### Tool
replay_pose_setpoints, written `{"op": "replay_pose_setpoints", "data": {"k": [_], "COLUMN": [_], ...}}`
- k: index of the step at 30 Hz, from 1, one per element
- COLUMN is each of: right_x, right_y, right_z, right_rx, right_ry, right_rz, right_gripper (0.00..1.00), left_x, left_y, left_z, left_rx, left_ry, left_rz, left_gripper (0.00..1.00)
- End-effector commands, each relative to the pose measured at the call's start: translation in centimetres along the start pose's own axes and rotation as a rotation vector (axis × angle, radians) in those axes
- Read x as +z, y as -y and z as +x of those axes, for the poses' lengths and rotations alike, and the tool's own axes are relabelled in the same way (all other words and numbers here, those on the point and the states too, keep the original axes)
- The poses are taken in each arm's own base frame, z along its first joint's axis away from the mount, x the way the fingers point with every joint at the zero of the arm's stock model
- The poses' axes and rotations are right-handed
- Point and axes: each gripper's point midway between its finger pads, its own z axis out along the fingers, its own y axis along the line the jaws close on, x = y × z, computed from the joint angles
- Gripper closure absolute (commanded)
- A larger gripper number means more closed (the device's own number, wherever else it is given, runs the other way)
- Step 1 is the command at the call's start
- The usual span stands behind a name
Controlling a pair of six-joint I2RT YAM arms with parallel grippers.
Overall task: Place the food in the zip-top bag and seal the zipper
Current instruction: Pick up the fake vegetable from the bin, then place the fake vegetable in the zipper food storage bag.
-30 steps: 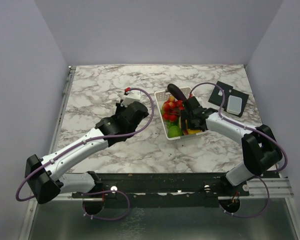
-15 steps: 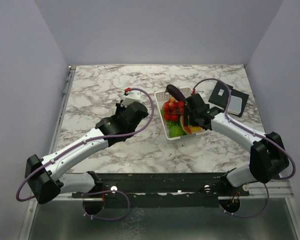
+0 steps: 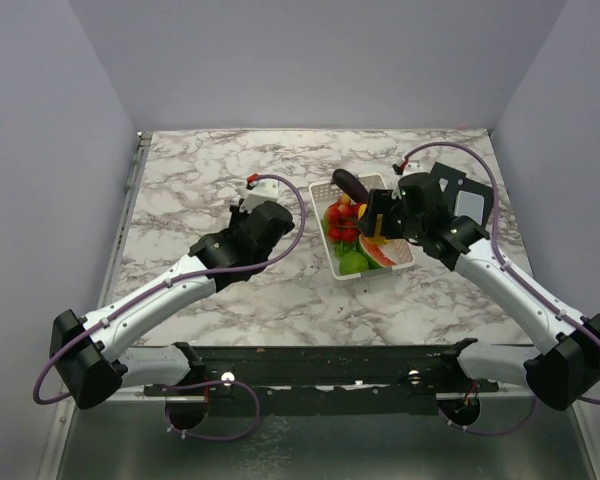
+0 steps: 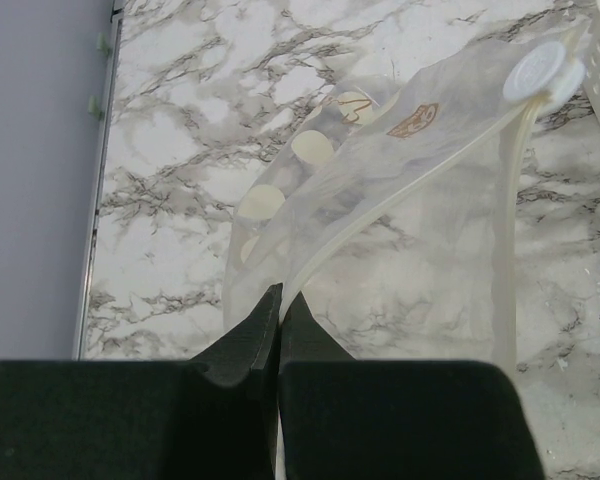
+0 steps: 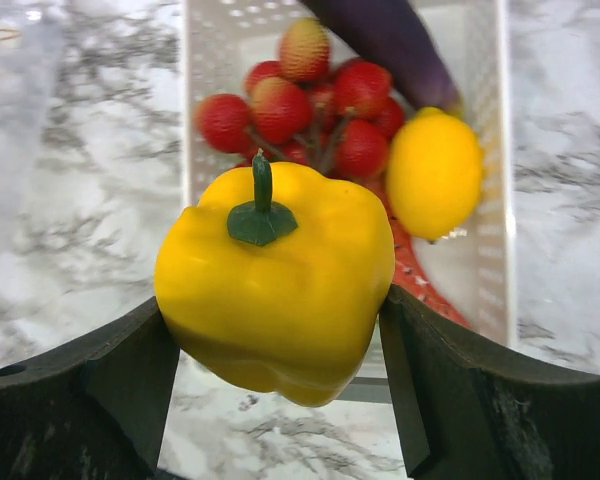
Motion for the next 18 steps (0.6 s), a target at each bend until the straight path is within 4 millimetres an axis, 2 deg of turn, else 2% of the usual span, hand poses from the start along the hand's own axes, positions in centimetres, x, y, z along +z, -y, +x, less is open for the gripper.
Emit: {"op": "replay_pose_setpoints", "data": {"k": [1, 10, 18], "right_x": [-2.1, -5.5, -7.7], "right_y": [-5.0, -11.5, -16.0], "right_z": [-1.2, -0.8, 0.3], "right_rx": [0.028, 0.07, 0.073], "right_ry": [0.027, 0.025, -0.006], "right_rz": [-0.286, -0.679, -0.883], "right_gripper": [0.51, 0.53, 0.53], "left_x": [-0.1, -0.1, 0.0], "left_y": [0.3, 1.3, 2.3], "left_z": [-0.4, -0.5, -0.8], "left_rx": [-0.034, -0.071, -0.122], "left_ry": [0.009, 0.001, -0.008], "left_rz": [0.045, 0.118, 0.179], "left_gripper": [1.0, 1.0, 1.0]}}
